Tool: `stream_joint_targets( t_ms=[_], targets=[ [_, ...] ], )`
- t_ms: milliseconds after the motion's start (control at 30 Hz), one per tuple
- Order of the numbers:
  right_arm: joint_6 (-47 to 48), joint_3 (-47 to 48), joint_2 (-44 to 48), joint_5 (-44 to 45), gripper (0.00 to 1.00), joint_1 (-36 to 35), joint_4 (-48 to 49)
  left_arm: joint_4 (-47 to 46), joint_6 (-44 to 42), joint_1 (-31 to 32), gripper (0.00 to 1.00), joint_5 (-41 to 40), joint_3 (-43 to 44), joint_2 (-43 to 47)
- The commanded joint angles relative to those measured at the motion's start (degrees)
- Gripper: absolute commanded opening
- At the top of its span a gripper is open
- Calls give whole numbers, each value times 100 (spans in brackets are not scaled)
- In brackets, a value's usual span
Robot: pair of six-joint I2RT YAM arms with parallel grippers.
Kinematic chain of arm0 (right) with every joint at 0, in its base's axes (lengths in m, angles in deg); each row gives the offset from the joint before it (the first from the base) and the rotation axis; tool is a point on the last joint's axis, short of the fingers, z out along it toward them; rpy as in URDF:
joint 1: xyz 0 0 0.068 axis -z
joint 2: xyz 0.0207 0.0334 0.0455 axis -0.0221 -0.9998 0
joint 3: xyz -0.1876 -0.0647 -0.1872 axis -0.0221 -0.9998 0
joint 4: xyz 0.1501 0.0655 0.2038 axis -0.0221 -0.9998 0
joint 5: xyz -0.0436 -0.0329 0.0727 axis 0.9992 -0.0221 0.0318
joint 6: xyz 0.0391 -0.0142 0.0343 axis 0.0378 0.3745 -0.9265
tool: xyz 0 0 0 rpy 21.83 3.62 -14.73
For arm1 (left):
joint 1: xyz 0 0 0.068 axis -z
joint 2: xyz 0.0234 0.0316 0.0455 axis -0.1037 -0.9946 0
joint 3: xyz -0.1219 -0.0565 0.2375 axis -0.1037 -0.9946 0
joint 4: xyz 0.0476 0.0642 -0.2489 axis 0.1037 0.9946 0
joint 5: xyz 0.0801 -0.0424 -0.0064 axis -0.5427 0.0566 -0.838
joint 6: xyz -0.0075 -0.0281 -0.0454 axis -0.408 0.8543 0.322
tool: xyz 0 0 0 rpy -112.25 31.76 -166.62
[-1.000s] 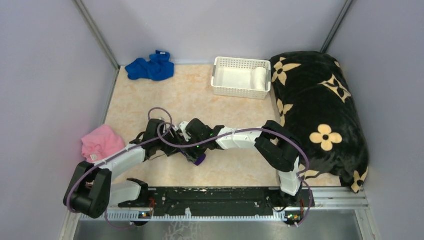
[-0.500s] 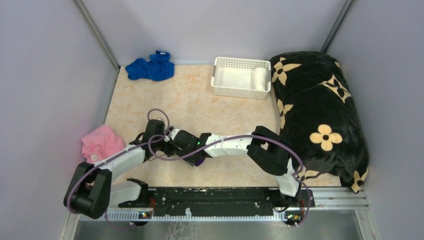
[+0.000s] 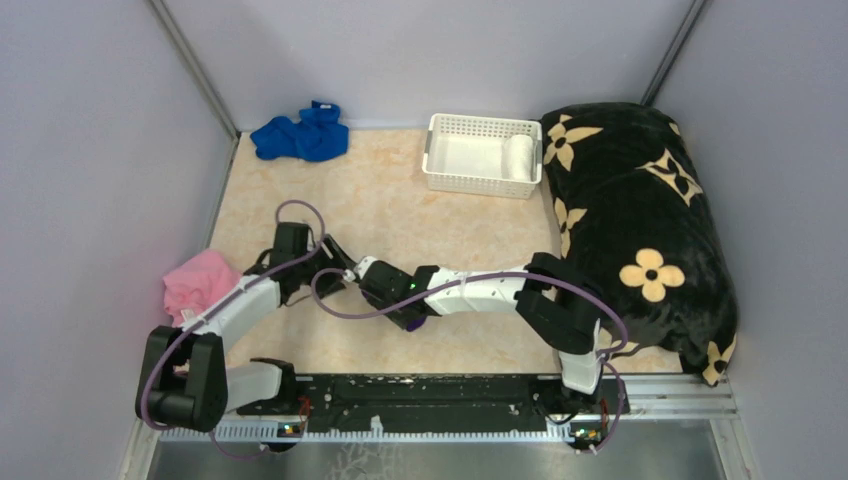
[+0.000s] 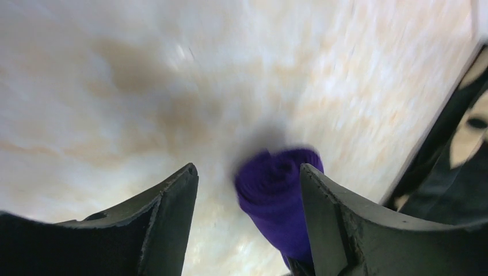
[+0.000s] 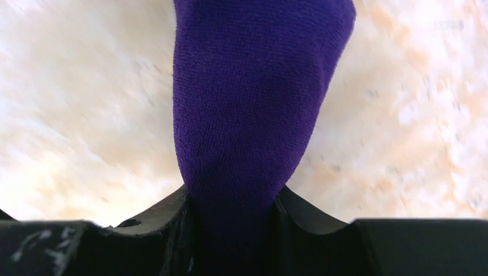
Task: Roll the towels
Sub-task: Roll the towel at the center of the board, then pick up the towel at the center of the board, then place the towel in the bin.
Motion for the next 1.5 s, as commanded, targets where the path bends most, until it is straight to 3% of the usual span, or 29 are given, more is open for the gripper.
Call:
stream_joint_targets(
  t_ms=[0,200,533,833,1033,1200,1467],
  targets=[
    [-108,-150,704,235,9,361,-1142,258,-605,-933,72,-4,746,-194],
    [-77,380,1157,401,4,1145,-1646,815,-1201,-1601,72,-8,1586,-171],
    [355,2448,823,1877,0,2890,-2528,1437,-2526,-1634,72,-1044,2750,-128],
    [395,5180,-1162,3390,0,3956,-3066,1314,-2774,-1634,72,-850,2518,-287],
    [994,6101,-2398,4246,0,4198,-2357,1390,-2774,-1633,72,-729,2541,-433],
    [1507,6127,-3046,4053,0,4322,-1759,1454,-2756,-1632,72,-643,2562,-534],
    [1373,6208,-3658,2647,0,4451,-1851,1466,-2742,-1642,72,-602,2554,-581]
  ],
)
